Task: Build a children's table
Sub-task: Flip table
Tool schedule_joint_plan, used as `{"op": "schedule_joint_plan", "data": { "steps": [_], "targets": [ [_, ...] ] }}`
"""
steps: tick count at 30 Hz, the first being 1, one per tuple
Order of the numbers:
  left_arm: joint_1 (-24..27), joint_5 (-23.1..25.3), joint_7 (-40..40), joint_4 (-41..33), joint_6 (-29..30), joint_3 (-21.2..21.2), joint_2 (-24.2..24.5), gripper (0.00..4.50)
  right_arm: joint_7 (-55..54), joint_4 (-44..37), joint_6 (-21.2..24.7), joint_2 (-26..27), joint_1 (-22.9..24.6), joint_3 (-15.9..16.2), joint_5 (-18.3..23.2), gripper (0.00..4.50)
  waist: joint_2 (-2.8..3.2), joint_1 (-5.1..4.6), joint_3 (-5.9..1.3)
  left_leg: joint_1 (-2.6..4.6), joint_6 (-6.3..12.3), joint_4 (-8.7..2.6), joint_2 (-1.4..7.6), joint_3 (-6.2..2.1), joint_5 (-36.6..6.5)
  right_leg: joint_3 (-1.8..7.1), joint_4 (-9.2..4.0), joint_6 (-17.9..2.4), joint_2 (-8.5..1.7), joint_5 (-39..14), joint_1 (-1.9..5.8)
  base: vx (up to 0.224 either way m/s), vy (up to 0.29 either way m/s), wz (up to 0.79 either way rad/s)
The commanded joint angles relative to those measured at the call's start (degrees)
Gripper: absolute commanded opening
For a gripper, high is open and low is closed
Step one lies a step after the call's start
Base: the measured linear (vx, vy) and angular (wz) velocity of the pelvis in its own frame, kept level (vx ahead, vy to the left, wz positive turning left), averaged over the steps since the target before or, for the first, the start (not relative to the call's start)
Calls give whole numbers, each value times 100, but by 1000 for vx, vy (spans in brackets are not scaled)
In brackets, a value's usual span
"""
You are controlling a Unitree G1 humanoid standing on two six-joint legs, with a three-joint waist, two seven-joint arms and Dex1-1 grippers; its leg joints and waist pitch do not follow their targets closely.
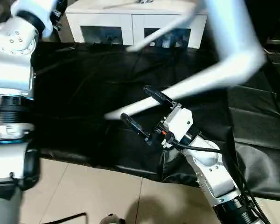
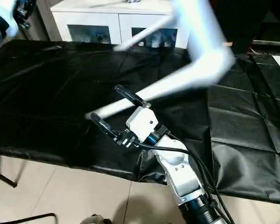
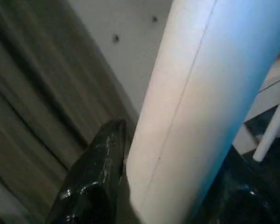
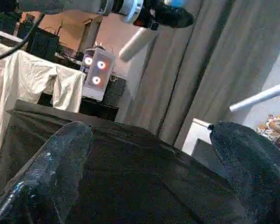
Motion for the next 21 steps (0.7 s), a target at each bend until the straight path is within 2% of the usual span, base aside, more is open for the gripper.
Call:
{"op": "schedule_joint_plan", "data": {
  "steps": [1, 4, 5, 7, 8, 9, 10, 12, 15, 21],
  "targets": [
    [-35, -519, 148, -375, 253, 494, -79, 200, 33, -132, 104, -28, 73, -69, 30, 450, -64, -24, -477, 120, 142, -415, 58, -41, -1069, 162, -360, -1152, -239, -551, 248, 0, 0, 0],
    [168, -674, 160, -707, 468, 627, -183, 199, -90, -155, 238, 33, 158, -239, 198, 450, -66, -30, -500, 104, 306, -381, 66, -35, -734, 141, -304, -1292, -232, 92, 249, 0, 0, 0],
    [227, -698, 172, -787, 519, 655, -204, 199, -148, -159, 292, 75, 181, -313, 291, 450, -103, -33, -497, 103, 343, -374, 64, -25, -725, 143, -307, -1309, -228, 127, 245, 0, 0, 0],
    [326, -728, 225, -924, 634, 712, -251, 198, -298, -156, 398, 156, 225, -473, 440, 450, -93, -28, -486, 103, 386, -389, 69, -29, -789, 136, -312, -1320, -239, -2, 252, 0, 0, 0],
    [473, -766, 352, -1084, 764, 793, -319, 198, -549, -131, 465, 281, 301, -746, 661, 450, -115, -37, -478, 113, 368, -395, 80, -22, -821, 144, -317, -1317, -244, -74, 253, 0, 0, 0],
    [473, -766, 352, -1084, 764, 793, -319, 198, -549, -131, 465, 281, 301, -746, 661, 450, -114, -37, -465, 105, 371, -405, 80, -22, -872, 146, -330, -1311, -254, -160, 249, 0, 0, 0],
    [645, -825, 491, -1252, 883, 873, -396, 198, -870, -124, 477, 416, 395, -1076, 884, 450, -135, -38, -467, 113, 338, -406, 82, -14, -904, 150, -336, -1287, -259, -278, 250, 0, 0, 0],
    [787, -864, 517, -1391, 948, 899, -440, 198, -1220, -101, 463, 554, 499, -1428, 1099, 450, -129, -40, -464, 123, 293, -414, 74, -12, -972, 150, -358, -1233, -248, -447, 235, 0, 0, 0],
    [922, -882, 539, -1579, 1083, 916, -478, 198, -1343, -112, 430, 619, 610, -1613, 1166, 450, -143, -61, -450, 130, 228, -427, 67, -8, -1073, 149, -381, -1150, -230, -610, 217, 0, 0, 0],
    [1034, -876, 596, -1800, 1227, 927, -518, 198, -1365, -97, 728, 676, 711, -1661, 1247, 450, -162, -75, -431, 125, 125, -460, 71, -27, -1263, 143, -410, -1031, -233, -866, 220, 0, 0, 0]
  ]
}}
